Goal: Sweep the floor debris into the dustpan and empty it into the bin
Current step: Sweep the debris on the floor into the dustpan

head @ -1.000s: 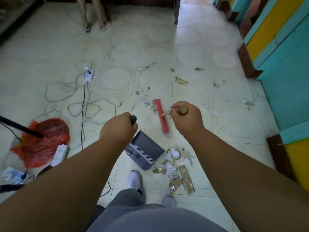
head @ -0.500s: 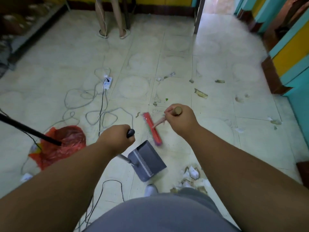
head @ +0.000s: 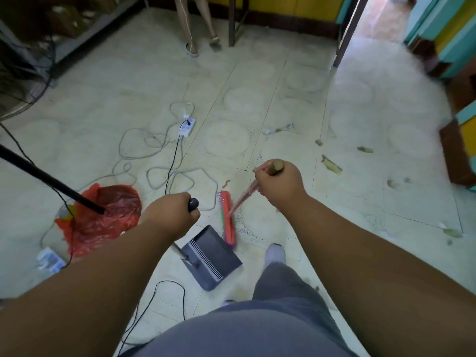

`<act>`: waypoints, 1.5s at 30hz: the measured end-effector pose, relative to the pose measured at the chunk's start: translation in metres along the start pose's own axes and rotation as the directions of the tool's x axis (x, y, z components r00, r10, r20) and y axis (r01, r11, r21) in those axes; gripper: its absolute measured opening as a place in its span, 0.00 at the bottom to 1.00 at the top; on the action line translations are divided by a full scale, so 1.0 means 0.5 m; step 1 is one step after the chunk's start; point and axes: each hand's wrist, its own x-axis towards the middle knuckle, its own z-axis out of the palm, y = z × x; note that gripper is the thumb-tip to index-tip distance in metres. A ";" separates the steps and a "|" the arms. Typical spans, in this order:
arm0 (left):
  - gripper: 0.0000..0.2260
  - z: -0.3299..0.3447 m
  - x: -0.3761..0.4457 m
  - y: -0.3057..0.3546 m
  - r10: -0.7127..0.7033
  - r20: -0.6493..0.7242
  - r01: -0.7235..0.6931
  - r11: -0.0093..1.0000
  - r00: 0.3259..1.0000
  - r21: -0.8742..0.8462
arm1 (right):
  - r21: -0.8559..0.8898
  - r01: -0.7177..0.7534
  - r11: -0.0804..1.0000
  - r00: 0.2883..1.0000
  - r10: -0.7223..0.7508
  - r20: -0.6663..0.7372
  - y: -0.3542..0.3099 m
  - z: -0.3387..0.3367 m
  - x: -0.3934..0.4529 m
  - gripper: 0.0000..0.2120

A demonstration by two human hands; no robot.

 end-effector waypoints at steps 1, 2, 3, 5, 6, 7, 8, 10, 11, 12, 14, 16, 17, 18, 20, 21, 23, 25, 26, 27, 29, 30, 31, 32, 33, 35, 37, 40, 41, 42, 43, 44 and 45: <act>0.06 -0.001 0.011 0.001 -0.019 -0.006 0.019 1.000 1.000 -0.006 | 0.013 -0.005 1.000 1.000 0.005 -0.002 -0.004 0.003 0.019 0.10; 0.06 -0.001 0.023 0.003 -0.036 -0.010 0.036 0.999 0.999 -0.008 | 0.009 -0.002 1.000 1.000 0.002 0.003 -0.007 0.005 0.038 0.10; 0.06 -0.002 0.035 0.007 -0.052 -0.013 0.052 0.999 0.999 -0.008 | -0.008 0.004 1.000 1.000 -0.004 0.009 -0.013 0.005 0.057 0.10; 0.06 -0.006 0.061 0.018 -0.082 -0.016 0.081 0.997 0.997 -0.005 | -0.037 0.028 0.999 1.000 -0.028 0.014 -0.022 0.002 0.103 0.10; 0.06 -0.009 0.078 0.024 -0.095 -0.013 0.095 0.995 0.995 -0.003 | -0.041 0.041 0.998 0.999 -0.040 0.021 -0.026 0.000 0.131 0.10; 0.06 -0.013 0.095 0.033 -0.107 -0.008 0.107 0.994 0.994 0.001 | -0.041 0.048 0.998 0.999 -0.046 0.029 -0.031 -0.003 0.161 0.11; 0.06 -0.017 0.113 0.041 -0.120 -0.004 0.120 0.993 0.993 0.006 | -0.038 0.051 0.998 0.998 -0.050 0.034 -0.034 -0.005 0.194 0.11; 0.06 -0.025 0.151 0.063 -0.147 -0.005 0.147 0.989 0.989 0.016 | -0.027 0.046 0.999 0.998 -0.044 0.043 -0.037 -0.008 0.262 0.12; 0.06 -0.029 0.170 0.074 -0.166 -0.008 0.166 0.986 0.986 0.018 | -0.018 0.033 0.999 0.998 -0.032 0.046 -0.039 -0.009 0.294 0.11; 0.06 -0.032 0.188 0.084 -0.189 -0.008 0.189 0.982 0.982 0.019 | -0.007 0.017 1.000 0.999 -0.017 0.045 -0.039 -0.012 0.324 0.10; 0.06 -0.038 0.221 0.104 -0.231 -0.001 0.231 0.973 0.973 0.015 | 0.017 -0.030 0.999 0.999 0.029 0.040 -0.037 -0.024 0.380 0.08; 0.06 -0.042 0.250 0.119 -0.262 0.011 0.262 0.965 0.965 0.012 | 0.034 -0.074 0.997 0.996 0.072 0.048 -0.038 -0.047 0.431 0.04; 0.06 -0.044 0.263 0.126 -0.274 0.013 0.274 0.962 0.962 0.012 | 0.038 -0.094 0.995 0.994 0.092 0.052 -0.042 -0.063 0.453 0.03; 0.06 -0.046 0.277 0.135 -0.283 0.014 0.283 0.959 0.959 0.015 | 0.043 -0.114 0.993 0.992 0.112 0.051 -0.043 -0.077 0.479 0.04; 0.07 -0.051 0.307 0.152 -0.294 0.013 0.294 0.956 0.956 0.025 | 0.058 -0.160 0.985 0.987 0.158 0.030 -0.048 -0.108 0.529 0.06; 0.07 -0.055 0.321 0.162 -0.297 0.015 0.296 0.955 0.955 0.029 | 0.056 -0.181 0.982 0.983 0.181 0.007 -0.052 -0.124 0.549 0.06; 0.07 -0.061 0.346 0.184 -0.301 0.018 0.300 0.953 0.953 0.027 | 0.030 -0.182 0.983 0.982 0.183 -0.039 -0.059 -0.157 0.586 0.05; 0.07 -0.067 0.371 0.206 -0.308 0.014 0.307 0.951 0.951 0.026 | -0.003 -0.166 0.986 0.986 0.166 -0.016 -0.068 -0.192 0.615 0.05; 0.07 -0.070 0.382 0.215 -0.310 0.012 0.309 0.951 0.951 0.026 | -0.017 -0.160 0.987 0.987 0.160 -0.002 -0.070 -0.207 0.630 0.04; 0.07 -0.073 0.393 0.224 -0.309 0.012 0.309 0.951 0.951 0.028 | -0.029 -0.156 0.987 0.988 0.156 -0.001 -0.078 -0.220 0.636 0.03; 0.07 -0.079 0.414 0.242 -0.296 0.010 0.296 0.955 0.955 0.030 | -0.069 -0.136 0.988 0.991 0.135 -0.019 -0.082 -0.240 0.656 0.06; 0.07 -0.080 0.423 0.250 -0.288 0.009 0.288 0.957 0.958 0.028 | -0.091 -0.113 0.989 0.993 0.110 -0.033 -0.088 -0.246 0.662 0.09; 0.07 -0.081 0.432 0.258 -0.281 0.007 0.281 0.959 0.960 0.025 | -0.106 -0.094 0.990 0.995 0.090 -0.040 -0.098 -0.250 0.666 0.09; 0.06 -0.081 0.439 0.265 -0.274 0.006 0.274 0.961 0.962 0.025 | -0.118 -0.062 0.991 0.998 0.058 -0.040 -0.104 -0.250 0.674 0.09; 0.06 -0.081 0.444 0.273 -0.266 0.005 0.265 0.964 0.964 0.026 | -0.135 -0.039 0.990 0.999 0.035 -0.028 -0.118 -0.253 0.673 0.07; 0.06 -0.081 0.453 0.288 -0.249 0.010 0.249 0.968 0.968 0.023 | -0.157 0.003 0.988 1.000 -0.003 -0.001 -0.137 -0.254 0.678 0.07; 0.06 -0.083 0.457 0.298 -0.244 0.014 0.243 0.970 0.970 0.011 | -0.148 0.015 0.989 1.000 -0.014 0.008 -0.147 -0.252 0.681 0.10; 0.06 -0.081 0.449 0.294 -0.247 0.014 0.247 0.969 0.969 -0.005 | -0.113 0.027 0.993 0.999 -0.024 0.035 -0.143 -0.241 0.679 0.14; 0.06 -0.079 0.441 0.288 -0.248 0.014 0.248 0.969 0.969 -0.005 | -0.104 0.032 0.994 0.999 -0.027 0.046 -0.143 -0.234 0.671 0.15; 0.07 -0.077 0.434 0.282 -0.247 0.014 0.247 0.969 0.969 -0.004 | -0.096 0.038 0.995 0.998 -0.033 0.058 -0.140 -0.225 0.664 0.16; 0.07 -0.076 0.425 0.275 -0.247 0.013 0.247 0.969 0.969 -0.003 | -0.088 0.041 0.995 0.997 -0.035 0.063 -0.143 -0.216 0.649 0.17; 0.06 -0.076 0.417 0.267 -0.249 0.014 0.249 0.969 0.968 -0.003 | -0.079 0.044 0.996 0.997 -0.039 0.068 -0.144 -0.206 0.634 0.17; 0.06 -0.077 0.408 0.260 -0.249 0.014 0.249 0.968 0.968 -0.005 | -0.071 0.043 0.997 0.997 -0.038 0.071 -0.145 -0.196 0.618 0.17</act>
